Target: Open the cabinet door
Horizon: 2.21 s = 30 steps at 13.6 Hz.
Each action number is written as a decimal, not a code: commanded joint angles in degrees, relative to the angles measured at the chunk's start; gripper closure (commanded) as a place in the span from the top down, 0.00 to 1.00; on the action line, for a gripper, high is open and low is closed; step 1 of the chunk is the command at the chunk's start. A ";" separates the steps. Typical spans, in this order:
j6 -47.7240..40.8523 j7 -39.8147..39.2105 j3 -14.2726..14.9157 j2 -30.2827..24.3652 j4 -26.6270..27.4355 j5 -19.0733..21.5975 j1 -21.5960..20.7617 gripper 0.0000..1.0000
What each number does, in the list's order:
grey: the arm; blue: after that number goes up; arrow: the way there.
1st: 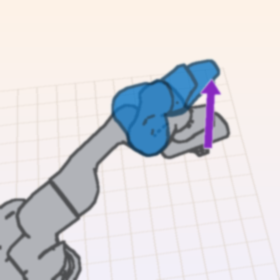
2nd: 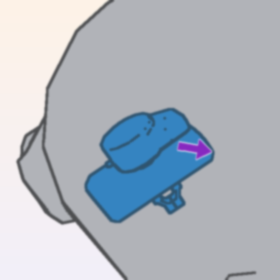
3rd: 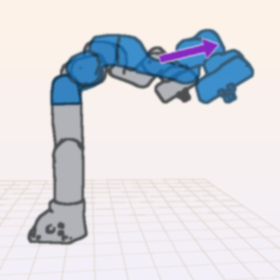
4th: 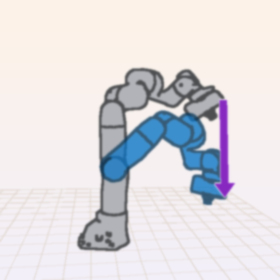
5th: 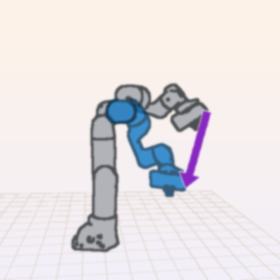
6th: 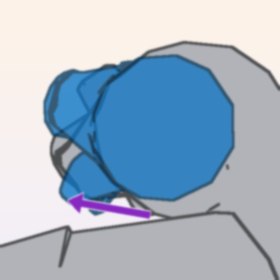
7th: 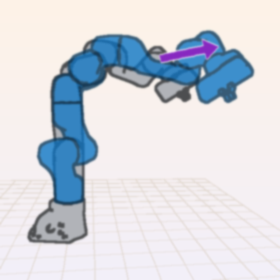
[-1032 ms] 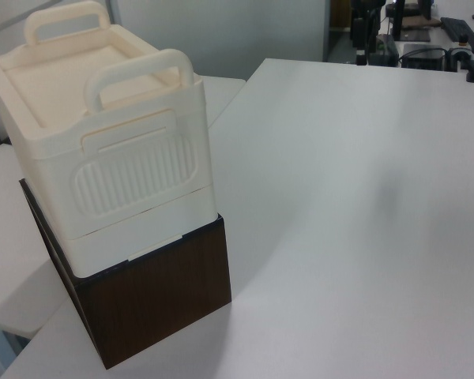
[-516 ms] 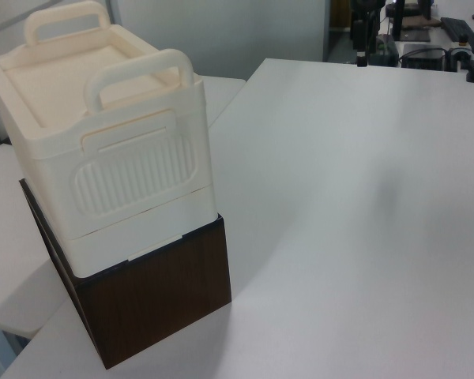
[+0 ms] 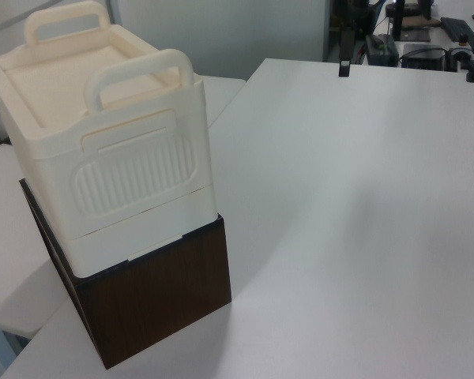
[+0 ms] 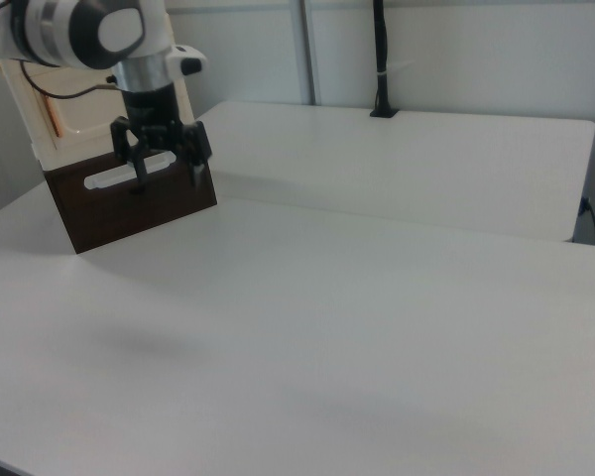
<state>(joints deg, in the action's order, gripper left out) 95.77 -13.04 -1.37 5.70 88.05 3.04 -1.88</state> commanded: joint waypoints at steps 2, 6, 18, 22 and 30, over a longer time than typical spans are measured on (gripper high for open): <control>8.55 -6.19 0.93 6.68 -8.93 0.92 -9.34 0.95; 17.41 -9.64 2.77 10.73 -11.58 0.48 -18.75 0.90; 34.83 -7.09 10.60 17.42 -17.21 0.48 -35.56 0.49; 38.88 -7.35 10.60 18.03 -17.04 0.39 -35.99 0.41; 35.98 -7.44 10.07 17.51 -16.95 3.02 -36.87 0.41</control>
<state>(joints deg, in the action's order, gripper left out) 133.60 -19.99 8.16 23.11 71.99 3.32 -38.06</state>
